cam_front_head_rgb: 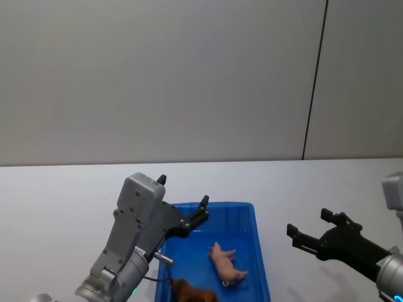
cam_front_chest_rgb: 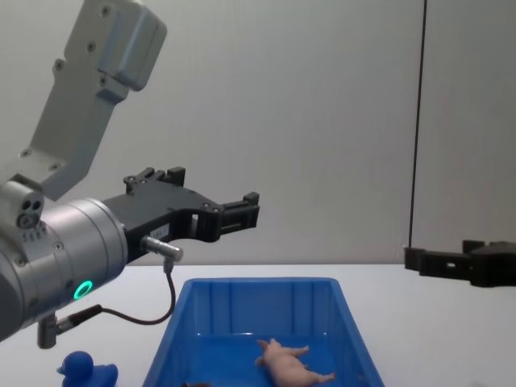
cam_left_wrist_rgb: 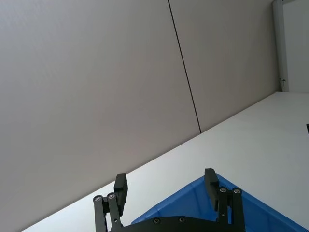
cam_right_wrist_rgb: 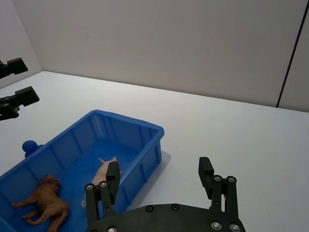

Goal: Pick up the two dolls from the table and place them into the box.

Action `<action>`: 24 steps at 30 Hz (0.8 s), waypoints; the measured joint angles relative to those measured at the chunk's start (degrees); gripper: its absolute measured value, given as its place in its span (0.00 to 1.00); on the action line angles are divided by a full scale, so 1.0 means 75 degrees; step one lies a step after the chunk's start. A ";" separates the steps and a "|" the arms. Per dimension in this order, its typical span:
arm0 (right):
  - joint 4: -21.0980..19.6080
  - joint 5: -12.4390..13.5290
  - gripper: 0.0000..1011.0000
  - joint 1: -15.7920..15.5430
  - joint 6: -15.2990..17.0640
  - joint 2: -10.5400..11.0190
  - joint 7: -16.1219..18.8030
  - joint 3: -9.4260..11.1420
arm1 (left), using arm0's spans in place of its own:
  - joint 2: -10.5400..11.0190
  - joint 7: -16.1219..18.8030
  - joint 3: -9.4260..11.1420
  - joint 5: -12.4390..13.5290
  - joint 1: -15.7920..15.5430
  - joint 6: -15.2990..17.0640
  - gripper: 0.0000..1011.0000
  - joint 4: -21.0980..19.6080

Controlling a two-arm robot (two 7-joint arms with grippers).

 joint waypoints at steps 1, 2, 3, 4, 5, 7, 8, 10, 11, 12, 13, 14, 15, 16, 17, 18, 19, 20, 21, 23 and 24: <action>-0.0017 0.0014 0.99 -0.0032 -0.0019 0.0034 -0.0018 0.0020 | 0.0005 0.0000 -0.0003 0.0007 0.0004 0.0006 0.99 -0.0003; -0.0024 0.0019 0.99 -0.0047 -0.0025 0.0048 -0.0026 0.0028 | 0.0015 0.0003 -0.0007 0.0017 0.0011 0.0014 0.99 -0.0010; -0.0033 0.0023 0.99 -0.0059 -0.0031 0.0060 -0.0033 0.0035 | 0.0036 0.0019 -0.0017 0.0041 0.0027 0.0036 0.99 -0.0029; -0.0044 0.0031 0.99 -0.0082 -0.0044 0.0085 -0.0046 0.0049 | 0.0048 0.0026 -0.0024 0.0050 0.0035 0.0048 0.99 -0.0039; -0.0049 0.0035 0.99 -0.0092 -0.0048 0.0097 -0.0053 0.0054 | 0.0078 0.0054 -0.0039 0.0062 0.0057 0.0074 0.99 -0.0062; -0.0065 0.0045 0.99 -0.0121 -0.0059 0.0126 -0.0067 0.0072 | 0.0121 0.0084 -0.0063 0.0071 0.0086 0.0105 0.99 -0.0096; -0.0069 0.0049 0.99 -0.0128 -0.0064 0.0134 -0.0071 0.0076 | 0.0142 0.0107 -0.0076 0.0077 0.0102 0.0127 0.99 -0.0114; -0.0080 0.0056 0.99 -0.0152 -0.0076 0.0157 -0.0083 0.0089 | 0.0217 0.0166 -0.0117 0.0079 0.0157 0.0176 0.99 -0.0175; -0.0082 0.0057 0.99 -0.0157 -0.0078 0.0163 -0.0087 0.0093 | 0.0246 0.0186 -0.0132 0.0079 0.0180 0.0192 0.99 -0.0196; -0.0087 0.0060 0.99 -0.0164 -0.0081 0.0171 -0.0091 0.0096 | 0.0288 0.0216 -0.0154 0.0077 0.0213 0.0215 0.99 -0.0229; -0.0091 0.0062 0.99 -0.0172 -0.0085 0.0178 -0.0094 0.0101 | 0.0350 0.0264 -0.0187 0.0066 0.0262 0.0256 0.99 -0.0279; -0.0094 0.0067 0.99 -0.0181 -0.0089 0.0188 -0.0099 0.0104 | 0.0432 0.0308 -0.0227 0.0053 0.0323 0.0300 0.99 -0.0339; -0.0096 0.0069 0.99 -0.0185 -0.0091 0.0194 -0.0101 0.0107 | 0.0470 0.0331 -0.0248 0.0039 0.0353 0.0323 0.99 -0.0365; -0.0100 0.0073 0.99 -0.0194 -0.0096 0.0203 -0.0104 0.0112 | 0.0504 0.0357 -0.0264 0.0016 0.0380 0.0353 0.99 -0.0388; -0.0101 0.0074 0.99 -0.0198 -0.0097 0.0206 -0.0106 0.0115 | 0.0581 0.0395 -0.0301 -0.0020 0.0442 0.0396 0.99 -0.0433; -0.0102 0.0076 0.99 -0.0202 -0.0099 0.0210 -0.0107 0.0117 | 0.0581 0.0395 -0.0301 -0.0020 0.0442 0.0396 0.99 -0.0433; -0.0105 0.0077 0.99 -0.0206 -0.0101 0.0215 -0.0110 0.0120 | 0.0665 0.0428 -0.0344 -0.0065 0.0511 0.0433 0.99 -0.0474; -0.0108 0.0079 0.99 -0.0212 -0.0103 0.0221 -0.0112 0.0124 | 0.0704 0.0441 -0.0362 -0.0091 0.0540 0.0448 0.99 -0.0486; -0.0108 0.0079 0.99 -0.0212 -0.0103 0.0221 -0.0112 0.0124 | 0.0762 0.0453 -0.0392 -0.0132 0.0587 0.0462 0.99 -0.0500; -0.0114 0.0083 0.99 -0.0222 -0.0107 0.0231 -0.0118 0.0129 | 0.0836 0.0462 -0.0431 -0.0193 0.0651 0.0473 0.99 -0.0507; -0.0114 0.0083 0.99 -0.0222 -0.0107 0.0231 -0.0118 0.0129 | 0.0892 0.0463 -0.0461 -0.0253 0.0701 0.0477 0.99 -0.0507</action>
